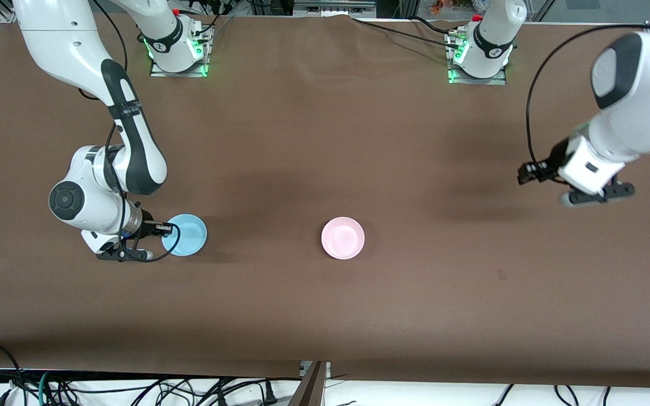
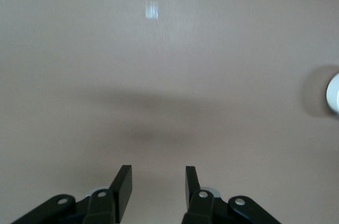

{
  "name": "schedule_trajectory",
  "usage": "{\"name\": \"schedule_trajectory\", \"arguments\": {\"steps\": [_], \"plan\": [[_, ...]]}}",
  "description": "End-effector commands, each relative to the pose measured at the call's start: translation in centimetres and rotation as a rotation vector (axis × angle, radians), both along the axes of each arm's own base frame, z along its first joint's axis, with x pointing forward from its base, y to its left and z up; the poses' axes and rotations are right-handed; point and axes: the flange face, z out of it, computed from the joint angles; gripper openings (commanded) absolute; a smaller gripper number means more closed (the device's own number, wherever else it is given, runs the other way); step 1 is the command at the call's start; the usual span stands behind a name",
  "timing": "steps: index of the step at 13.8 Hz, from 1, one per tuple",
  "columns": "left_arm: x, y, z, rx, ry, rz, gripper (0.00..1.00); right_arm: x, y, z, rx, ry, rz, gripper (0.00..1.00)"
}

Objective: Stack pink and blue bowls on white bowl
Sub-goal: 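Carry the blue bowl with the right gripper onto the pink bowl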

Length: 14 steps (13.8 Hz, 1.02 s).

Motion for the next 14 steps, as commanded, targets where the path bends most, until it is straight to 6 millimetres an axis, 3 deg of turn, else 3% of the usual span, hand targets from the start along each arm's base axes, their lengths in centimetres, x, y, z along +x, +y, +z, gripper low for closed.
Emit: {"name": "schedule_trajectory", "arguments": {"steps": [1, 4, 6, 8, 10, 12, 13, 14], "plan": [[-2.9, -0.1, 1.2, 0.021, -0.043, -0.033, 0.49, 1.1, 3.8, 4.0, 0.129, 0.013, -0.020, 0.00], [-3.8, 1.3, 3.4, 0.028, -0.062, -0.014, 0.49, 1.1, 10.5, 6.3, 0.162, 0.016, -0.130, 0.00], [-4.6, 2.2, 4.6, 0.056, -0.067, -0.047, 0.50, 0.4, 17.0, 7.1, 0.166, 0.021, -0.208, 0.00], [-5.3, 3.9, 5.8, 0.059, -0.055, -0.145, 0.56, -1.7, 25.0, 6.3, 0.151, 0.034, -0.291, 0.00], [-5.9, 4.7, 7.2, 0.061, -0.073, -0.156, 0.62, -2.1, 30.2, 6.1, 0.159, 0.025, -0.379, 0.00], [-6.5, 4.7, 9.3, 0.063, -0.084, -0.153, 0.76, -2.7, 33.6, 5.8, 0.167, 0.025, -0.423, 0.00], [-6.6, 4.5, 10.6, 0.062, -0.079, -0.151, 0.92, -3.3, 35.3, 5.4, 0.167, 0.026, -0.439, 0.00], [-6.6, 4.4, 12.1, 0.052, -0.086, -0.150, 1.00, -3.8, 36.9, 4.9, 0.172, 0.023, -0.463, 0.00]]}}
